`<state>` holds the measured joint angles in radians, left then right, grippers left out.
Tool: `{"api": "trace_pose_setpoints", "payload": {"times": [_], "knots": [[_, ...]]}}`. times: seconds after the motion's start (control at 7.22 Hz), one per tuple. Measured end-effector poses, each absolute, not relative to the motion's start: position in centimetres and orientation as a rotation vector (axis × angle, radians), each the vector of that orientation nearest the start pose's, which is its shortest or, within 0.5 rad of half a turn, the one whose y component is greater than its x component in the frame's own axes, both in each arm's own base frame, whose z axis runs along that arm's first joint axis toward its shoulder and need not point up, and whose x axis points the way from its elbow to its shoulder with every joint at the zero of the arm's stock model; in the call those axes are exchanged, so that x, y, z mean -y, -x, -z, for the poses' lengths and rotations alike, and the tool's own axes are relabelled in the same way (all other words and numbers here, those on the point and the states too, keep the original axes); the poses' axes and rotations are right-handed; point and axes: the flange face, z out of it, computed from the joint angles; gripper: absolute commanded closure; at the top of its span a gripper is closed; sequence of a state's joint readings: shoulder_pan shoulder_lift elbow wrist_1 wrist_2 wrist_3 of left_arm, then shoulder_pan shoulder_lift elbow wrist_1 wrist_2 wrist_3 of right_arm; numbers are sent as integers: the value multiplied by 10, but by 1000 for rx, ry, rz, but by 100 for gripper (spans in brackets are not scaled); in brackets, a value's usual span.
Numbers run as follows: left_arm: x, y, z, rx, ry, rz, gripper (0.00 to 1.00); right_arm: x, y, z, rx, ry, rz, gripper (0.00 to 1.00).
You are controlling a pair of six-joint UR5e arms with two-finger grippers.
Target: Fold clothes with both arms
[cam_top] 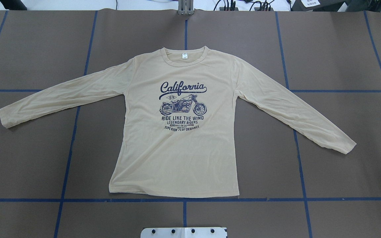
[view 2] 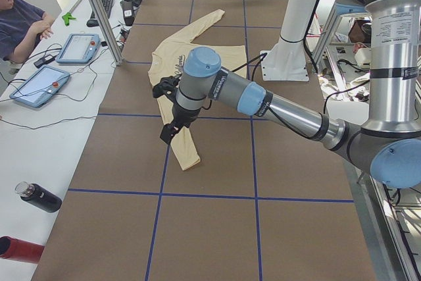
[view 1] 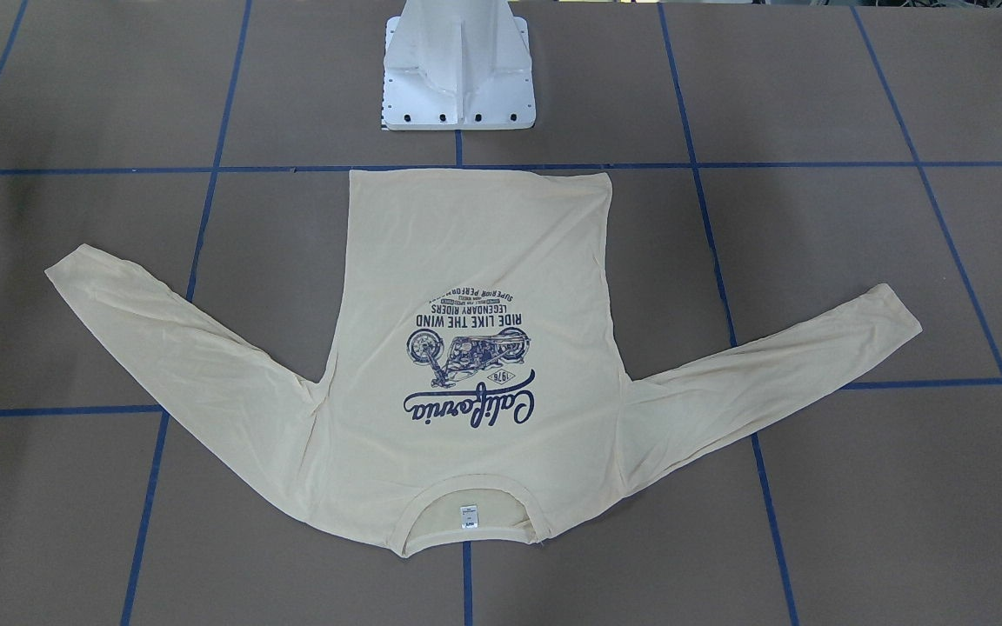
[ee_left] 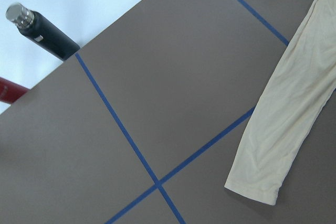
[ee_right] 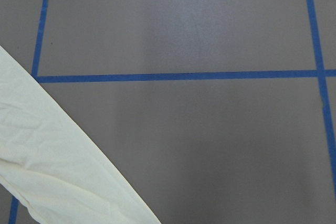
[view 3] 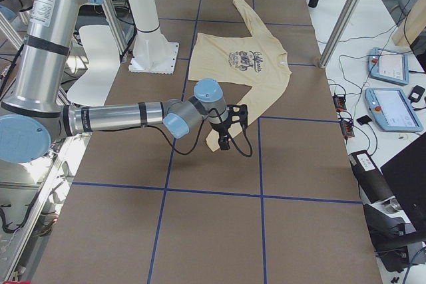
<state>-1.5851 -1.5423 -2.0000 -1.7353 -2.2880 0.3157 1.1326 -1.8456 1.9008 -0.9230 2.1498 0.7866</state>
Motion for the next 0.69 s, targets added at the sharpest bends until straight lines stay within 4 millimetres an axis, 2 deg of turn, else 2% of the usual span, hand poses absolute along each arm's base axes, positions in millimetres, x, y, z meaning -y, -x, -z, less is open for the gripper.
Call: {"api": "trace_pose_setpoints", "payload": {"times": [0.28, 0.42, 0.69], "knots": [[474, 74, -444, -603, -664, -489, 0, 390, 157, -561, 870, -249, -180, 38], [473, 74, -445, -604, -663, -489, 0, 383, 180, -564, 882, -250, -206, 42], [472, 74, -447, -604, -660, -489, 0, 370, 211, -592, 874, -260, -213, 47]]}}
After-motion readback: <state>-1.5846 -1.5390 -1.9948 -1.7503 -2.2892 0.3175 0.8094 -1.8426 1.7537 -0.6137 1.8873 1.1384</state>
